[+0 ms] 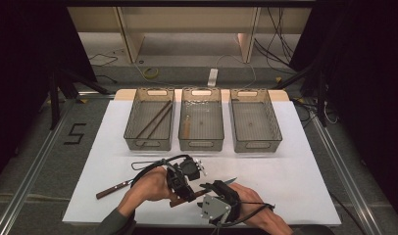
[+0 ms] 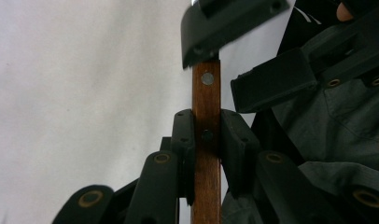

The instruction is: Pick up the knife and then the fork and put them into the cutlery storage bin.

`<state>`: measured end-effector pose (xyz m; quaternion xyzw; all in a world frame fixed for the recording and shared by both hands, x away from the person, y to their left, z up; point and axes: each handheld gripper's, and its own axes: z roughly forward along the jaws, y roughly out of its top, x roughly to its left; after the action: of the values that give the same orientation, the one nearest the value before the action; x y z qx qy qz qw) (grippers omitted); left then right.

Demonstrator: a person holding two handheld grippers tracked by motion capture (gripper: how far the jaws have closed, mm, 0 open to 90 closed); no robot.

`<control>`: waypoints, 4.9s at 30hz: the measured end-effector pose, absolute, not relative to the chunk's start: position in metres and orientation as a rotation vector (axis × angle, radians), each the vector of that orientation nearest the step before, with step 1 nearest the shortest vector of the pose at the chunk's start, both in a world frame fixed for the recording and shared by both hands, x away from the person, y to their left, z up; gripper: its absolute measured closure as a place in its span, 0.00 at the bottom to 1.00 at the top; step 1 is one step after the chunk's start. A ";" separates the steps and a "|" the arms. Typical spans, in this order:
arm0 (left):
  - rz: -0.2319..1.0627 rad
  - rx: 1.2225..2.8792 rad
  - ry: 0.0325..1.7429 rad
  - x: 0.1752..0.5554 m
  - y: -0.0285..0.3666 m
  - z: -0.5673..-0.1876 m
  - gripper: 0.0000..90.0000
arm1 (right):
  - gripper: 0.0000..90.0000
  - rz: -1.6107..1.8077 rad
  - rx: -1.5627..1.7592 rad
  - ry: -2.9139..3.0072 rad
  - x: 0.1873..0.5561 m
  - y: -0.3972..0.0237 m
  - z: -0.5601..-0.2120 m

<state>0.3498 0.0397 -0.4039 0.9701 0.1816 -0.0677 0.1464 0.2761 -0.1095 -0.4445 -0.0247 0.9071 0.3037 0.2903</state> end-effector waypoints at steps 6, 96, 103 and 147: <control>-0.218 2.808 0.491 0.348 0.036 -0.406 0.84 | 0.60 0.739 -0.121 2.412 0.274 -0.107 -0.449; 0.294 2.160 1.103 0.356 0.213 -0.427 0.19 | 0.87 1.037 1.164 2.337 0.479 -0.231 -0.351; 0.309 2.166 1.120 0.355 0.218 -0.432 0.19 | 0.87 1.008 1.232 2.305 0.500 -0.232 -0.350; 0.304 2.158 1.145 0.354 0.225 -0.432 0.19 | 0.63 0.932 1.482 2.264 0.545 -0.230 -0.384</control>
<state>0.3536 0.2253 -0.4325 0.8264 0.4386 0.1163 0.3334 0.5450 -0.2304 -0.3844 0.5129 0.7832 0.3226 0.1394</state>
